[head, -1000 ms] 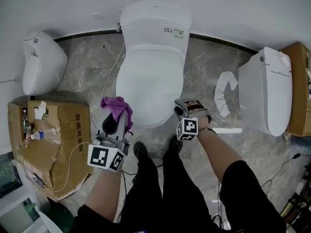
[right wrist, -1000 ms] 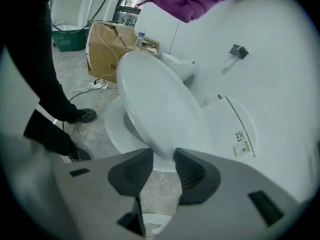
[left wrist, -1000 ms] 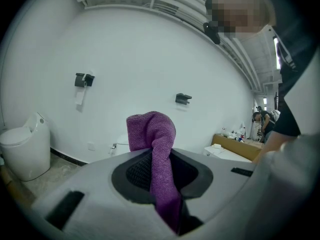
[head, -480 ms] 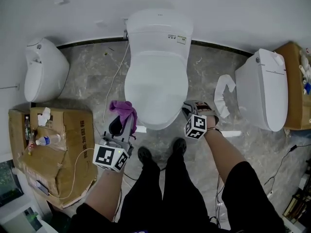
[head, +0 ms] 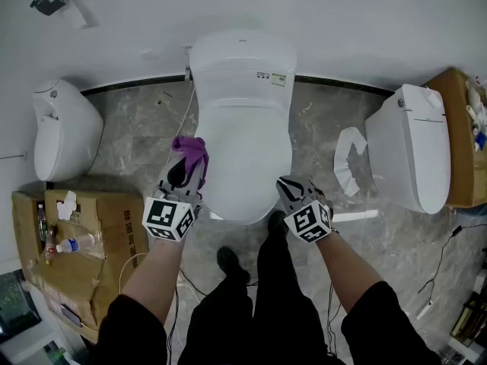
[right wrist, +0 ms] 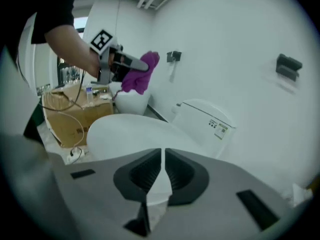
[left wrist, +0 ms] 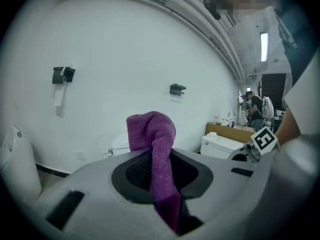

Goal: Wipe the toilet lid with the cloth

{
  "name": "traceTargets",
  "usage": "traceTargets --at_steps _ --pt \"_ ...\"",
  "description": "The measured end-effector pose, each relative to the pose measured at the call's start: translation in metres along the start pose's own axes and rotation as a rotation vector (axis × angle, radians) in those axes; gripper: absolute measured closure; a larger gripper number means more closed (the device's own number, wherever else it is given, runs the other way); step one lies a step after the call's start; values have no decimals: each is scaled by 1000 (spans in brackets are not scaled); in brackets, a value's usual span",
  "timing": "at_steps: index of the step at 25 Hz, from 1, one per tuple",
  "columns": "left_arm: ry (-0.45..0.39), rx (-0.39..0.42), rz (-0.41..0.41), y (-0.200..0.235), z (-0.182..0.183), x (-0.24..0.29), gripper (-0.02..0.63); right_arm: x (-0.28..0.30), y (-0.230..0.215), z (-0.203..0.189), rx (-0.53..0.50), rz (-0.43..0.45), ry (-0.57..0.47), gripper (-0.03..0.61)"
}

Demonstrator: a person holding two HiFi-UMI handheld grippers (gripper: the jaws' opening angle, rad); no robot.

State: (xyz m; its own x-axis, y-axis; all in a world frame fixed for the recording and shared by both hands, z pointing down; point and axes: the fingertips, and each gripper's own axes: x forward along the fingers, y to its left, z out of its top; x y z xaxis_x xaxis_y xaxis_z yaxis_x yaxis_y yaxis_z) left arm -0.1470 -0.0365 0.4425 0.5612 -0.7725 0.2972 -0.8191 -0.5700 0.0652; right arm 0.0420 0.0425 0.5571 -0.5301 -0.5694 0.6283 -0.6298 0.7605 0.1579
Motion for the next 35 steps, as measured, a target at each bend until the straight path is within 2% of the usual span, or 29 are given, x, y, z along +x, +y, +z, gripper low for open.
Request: traceTargets --at_steps 7,12,17,23,28,31,35 --pt "136 -12 51 58 -53 98 548 31 -6 -14 188 113 -138 541" --pt "294 63 25 80 -95 148 548 45 -11 -24 231 210 -162 543" --pt "423 146 18 99 -131 173 548 53 0 -33 171 280 -150 546" --pt "516 200 41 118 -163 189 548 58 12 -42 178 313 -182 549" --pt "610 276 43 133 -182 210 548 57 12 -42 167 318 -190 549" --pt "659 301 17 129 -192 227 548 58 13 -42 157 326 -194 548" --pt "691 347 -52 99 -200 248 548 60 15 -42 162 338 -189 548"
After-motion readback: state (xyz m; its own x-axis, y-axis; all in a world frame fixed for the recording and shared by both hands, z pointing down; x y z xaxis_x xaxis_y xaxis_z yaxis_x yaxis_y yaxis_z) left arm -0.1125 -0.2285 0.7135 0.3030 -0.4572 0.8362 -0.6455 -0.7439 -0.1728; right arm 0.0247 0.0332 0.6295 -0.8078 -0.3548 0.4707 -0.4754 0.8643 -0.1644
